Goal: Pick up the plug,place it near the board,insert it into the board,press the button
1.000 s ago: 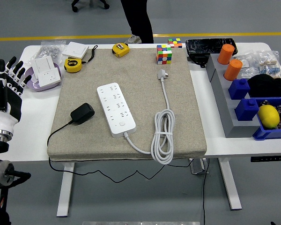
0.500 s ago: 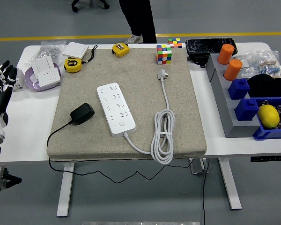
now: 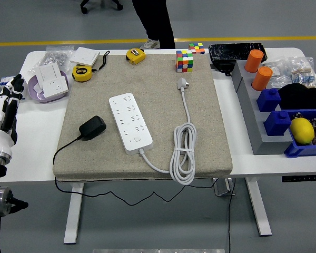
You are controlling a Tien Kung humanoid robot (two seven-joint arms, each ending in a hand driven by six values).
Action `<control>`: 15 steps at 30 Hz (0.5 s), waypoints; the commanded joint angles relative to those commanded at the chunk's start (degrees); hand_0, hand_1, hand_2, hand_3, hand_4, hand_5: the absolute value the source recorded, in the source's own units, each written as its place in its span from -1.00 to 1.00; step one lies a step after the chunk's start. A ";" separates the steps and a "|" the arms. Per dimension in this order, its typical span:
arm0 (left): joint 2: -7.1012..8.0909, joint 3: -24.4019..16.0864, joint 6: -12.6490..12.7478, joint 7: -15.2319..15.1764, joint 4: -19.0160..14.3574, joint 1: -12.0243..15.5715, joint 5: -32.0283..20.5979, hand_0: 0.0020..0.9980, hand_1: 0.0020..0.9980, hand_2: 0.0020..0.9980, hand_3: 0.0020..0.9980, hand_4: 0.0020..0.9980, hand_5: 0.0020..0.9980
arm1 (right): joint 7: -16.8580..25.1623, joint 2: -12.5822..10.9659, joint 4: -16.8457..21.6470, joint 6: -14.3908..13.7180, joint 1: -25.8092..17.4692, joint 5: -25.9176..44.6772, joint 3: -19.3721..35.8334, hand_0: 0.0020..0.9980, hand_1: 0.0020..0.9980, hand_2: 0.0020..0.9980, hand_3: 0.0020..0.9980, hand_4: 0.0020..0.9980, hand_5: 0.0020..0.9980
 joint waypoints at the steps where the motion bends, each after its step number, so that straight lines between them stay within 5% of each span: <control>1: 0.00 0.00 0.19 -0.26 0.09 -0.03 -0.57 0.71 0.79 0.67 0.81 1.00 1.00 | -0.02 -0.03 0.00 -0.01 0.04 0.03 0.00 0.68 0.55 0.53 0.57 1.00 0.67; 7: 0.17 -0.21 0.86 -0.82 0.76 -0.44 -2.84 0.71 0.79 0.67 0.81 1.00 1.00 | -0.09 -0.08 0.00 -0.13 0.28 0.37 -0.11 0.69 0.55 0.54 0.57 1.00 0.75; 8: 0.16 -0.10 0.72 -0.89 0.82 -0.41 -2.75 0.58 0.57 0.47 0.62 1.00 1.00 | -0.11 -0.08 0.00 -0.16 0.31 0.40 -0.11 0.69 0.55 0.53 0.57 1.00 0.76; 13: -0.30 -0.21 -0.16 -0.90 0.97 -0.39 -2.29 0.58 0.57 0.47 0.62 1.00 1.00 | -0.15 -0.02 0.00 -0.14 0.38 0.47 -0.14 0.69 0.55 0.53 0.57 1.00 0.76; 14: -0.31 -0.23 -0.27 -0.91 1.00 -0.38 -2.22 0.92 1.00 0.81 0.57 1.00 1.00 | -0.13 -0.03 0.00 -0.13 0.39 0.51 -0.18 0.69 0.55 0.53 0.57 1.00 0.77; 15: -0.26 -0.20 -0.30 -1.00 1.04 -0.34 -2.16 0.92 1.00 0.81 0.57 1.00 1.00 | -0.12 -0.04 0.00 -0.15 0.43 0.51 -0.15 0.69 0.55 0.53 0.57 1.00 0.77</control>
